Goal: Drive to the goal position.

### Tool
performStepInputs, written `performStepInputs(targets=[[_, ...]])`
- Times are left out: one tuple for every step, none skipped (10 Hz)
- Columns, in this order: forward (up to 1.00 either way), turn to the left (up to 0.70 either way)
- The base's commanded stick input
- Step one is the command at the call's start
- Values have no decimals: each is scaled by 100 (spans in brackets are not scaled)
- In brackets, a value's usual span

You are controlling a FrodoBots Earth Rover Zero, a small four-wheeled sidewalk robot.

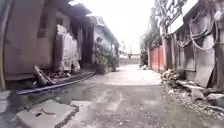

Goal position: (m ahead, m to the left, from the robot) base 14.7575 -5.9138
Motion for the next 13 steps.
performStepInputs(targets=[[70,0],[70,0],[70,-21],[70,-5],[70,0],[70,0],[70,0],[70,0],[70,0],[70,0],[70,0],[70,0],[70,0]])
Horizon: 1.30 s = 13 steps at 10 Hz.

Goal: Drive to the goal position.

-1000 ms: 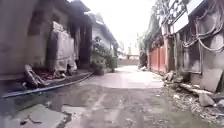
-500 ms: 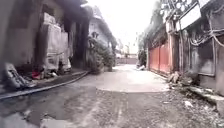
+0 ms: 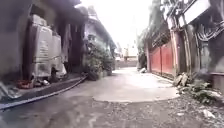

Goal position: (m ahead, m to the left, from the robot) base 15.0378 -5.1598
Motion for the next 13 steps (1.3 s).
performStepInputs(targets=[[70,0],[70,0],[70,0],[70,0],[70,0],[70,0],[70,0],[70,0],[70,0],[70,0],[70,0],[70,0],[70,0]])
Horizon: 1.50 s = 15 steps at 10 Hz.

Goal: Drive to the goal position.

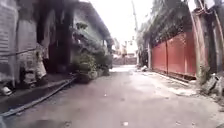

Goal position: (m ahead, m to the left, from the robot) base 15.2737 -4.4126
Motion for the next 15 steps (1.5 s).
performStepInputs(targets=[[70,0],[70,-6],[70,-23],[70,-27],[70,-27],[70,-3],[70,0],[70,0],[70,0],[70,-27],[70,-19],[70,-11],[70,-3],[70,-14],[70,0]])
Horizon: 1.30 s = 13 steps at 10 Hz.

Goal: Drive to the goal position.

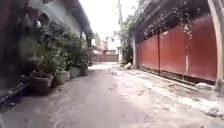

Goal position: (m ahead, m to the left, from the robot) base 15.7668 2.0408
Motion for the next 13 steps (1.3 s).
performStepInputs(targets=[[70,0],[70,0],[70,0],[70,0],[70,0],[70,0],[70,22],[70,27],[70,27],[70,27],[70,27],[70,6],[70,0]])
